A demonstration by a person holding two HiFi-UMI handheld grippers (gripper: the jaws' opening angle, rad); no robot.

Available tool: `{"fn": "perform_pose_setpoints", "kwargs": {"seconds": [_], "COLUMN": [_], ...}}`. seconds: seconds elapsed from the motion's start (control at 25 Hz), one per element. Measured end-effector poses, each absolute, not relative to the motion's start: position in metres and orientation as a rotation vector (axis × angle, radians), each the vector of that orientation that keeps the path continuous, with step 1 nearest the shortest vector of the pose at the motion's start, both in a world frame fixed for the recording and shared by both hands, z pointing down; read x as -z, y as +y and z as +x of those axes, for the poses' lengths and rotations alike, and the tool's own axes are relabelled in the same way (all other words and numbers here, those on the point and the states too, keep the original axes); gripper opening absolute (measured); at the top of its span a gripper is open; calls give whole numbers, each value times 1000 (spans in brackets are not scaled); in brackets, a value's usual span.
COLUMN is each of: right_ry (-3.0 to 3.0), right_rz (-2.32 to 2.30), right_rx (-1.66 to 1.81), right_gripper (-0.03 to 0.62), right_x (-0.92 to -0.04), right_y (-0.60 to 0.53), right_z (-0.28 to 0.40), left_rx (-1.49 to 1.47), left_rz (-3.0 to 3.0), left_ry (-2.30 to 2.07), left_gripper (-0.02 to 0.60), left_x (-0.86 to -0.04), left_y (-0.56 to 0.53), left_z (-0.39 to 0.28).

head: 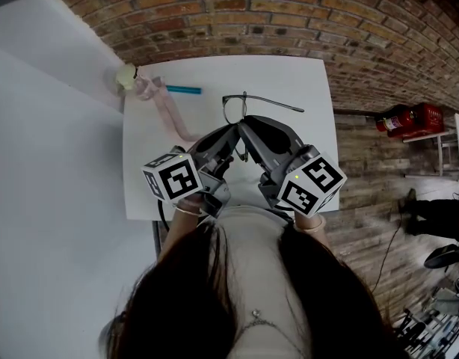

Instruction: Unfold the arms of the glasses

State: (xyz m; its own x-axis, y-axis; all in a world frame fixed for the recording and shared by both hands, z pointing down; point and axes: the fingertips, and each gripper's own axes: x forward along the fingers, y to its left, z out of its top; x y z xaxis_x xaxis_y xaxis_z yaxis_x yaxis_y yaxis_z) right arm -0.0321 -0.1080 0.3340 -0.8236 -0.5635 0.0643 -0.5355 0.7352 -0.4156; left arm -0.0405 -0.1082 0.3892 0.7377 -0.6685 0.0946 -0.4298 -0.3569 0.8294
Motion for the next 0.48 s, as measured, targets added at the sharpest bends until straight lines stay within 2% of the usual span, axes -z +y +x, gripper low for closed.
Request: {"fn": "perform_pose_setpoints", "kwargs": {"seconds": [0.48], "right_ry": [2854], "right_rz": [-899], "right_rx": [614], "right_gripper": [32], "right_x": [-324], "right_y": [-104], "right_z": [-30], "left_rx": [359], "left_rz": [1962], "left_ry": [-844], "left_gripper": [26], "left_x": [-388], "left_y": [-110], "left_z": [-46]}}
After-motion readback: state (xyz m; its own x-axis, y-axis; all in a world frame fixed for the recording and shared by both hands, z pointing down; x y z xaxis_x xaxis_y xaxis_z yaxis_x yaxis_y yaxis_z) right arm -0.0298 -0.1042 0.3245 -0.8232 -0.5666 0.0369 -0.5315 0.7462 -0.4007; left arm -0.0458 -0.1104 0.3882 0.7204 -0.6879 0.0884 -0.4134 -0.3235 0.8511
